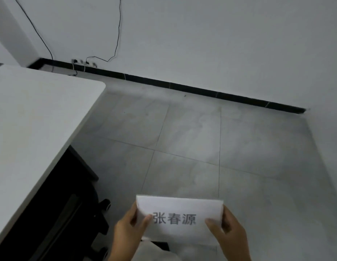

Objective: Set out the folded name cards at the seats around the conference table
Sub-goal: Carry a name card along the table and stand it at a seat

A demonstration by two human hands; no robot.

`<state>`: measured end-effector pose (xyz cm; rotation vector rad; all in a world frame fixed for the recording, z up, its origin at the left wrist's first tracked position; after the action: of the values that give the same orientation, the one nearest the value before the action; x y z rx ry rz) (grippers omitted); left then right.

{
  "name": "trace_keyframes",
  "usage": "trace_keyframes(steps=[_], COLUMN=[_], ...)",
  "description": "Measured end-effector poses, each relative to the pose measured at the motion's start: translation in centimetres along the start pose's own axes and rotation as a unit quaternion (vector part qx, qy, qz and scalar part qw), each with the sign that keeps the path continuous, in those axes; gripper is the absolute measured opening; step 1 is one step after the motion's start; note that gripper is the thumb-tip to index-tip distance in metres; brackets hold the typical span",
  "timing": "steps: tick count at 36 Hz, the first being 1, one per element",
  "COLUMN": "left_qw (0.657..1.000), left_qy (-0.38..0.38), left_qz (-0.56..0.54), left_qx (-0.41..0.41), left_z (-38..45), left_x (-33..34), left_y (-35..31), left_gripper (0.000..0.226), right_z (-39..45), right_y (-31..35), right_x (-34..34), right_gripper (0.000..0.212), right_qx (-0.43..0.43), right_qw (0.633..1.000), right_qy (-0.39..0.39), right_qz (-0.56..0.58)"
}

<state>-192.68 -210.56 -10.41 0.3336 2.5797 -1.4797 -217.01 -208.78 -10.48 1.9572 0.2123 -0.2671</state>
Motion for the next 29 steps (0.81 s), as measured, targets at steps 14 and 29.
trace_keyframes(steps=[14, 29], left_qw=[0.995, 0.972], left_qy=[-0.062, -0.211], left_qz=[0.041, -0.1], left_qx=[0.06, 0.016], left_z=[27.3, 51.7], left_x=[-2.0, -6.7], left_y=[-18.8, -29.3], left_gripper=[0.05, 0.057], right_z=[31.7, 62.6], right_y=[13.7, 28.7], right_x=[-2.8, -1.0], right_gripper=[0.047, 0.061], right_qx=[-0.019, -0.07], right_qw=[1.0, 0.989], right_qy=[-0.01, 0.116], right_qz=[-0.014, -0.065])
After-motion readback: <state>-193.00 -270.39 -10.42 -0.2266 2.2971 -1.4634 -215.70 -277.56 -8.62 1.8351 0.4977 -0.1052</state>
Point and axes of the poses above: each hand's wrist, its own z-axis towards the middle knuckle, its own x-axis out of the palm, y = z × x, the point moved 1 cm from there along z, towards the middle knuckle, and after that the axes turned 15 degrees about y, right-handed, at the moved point
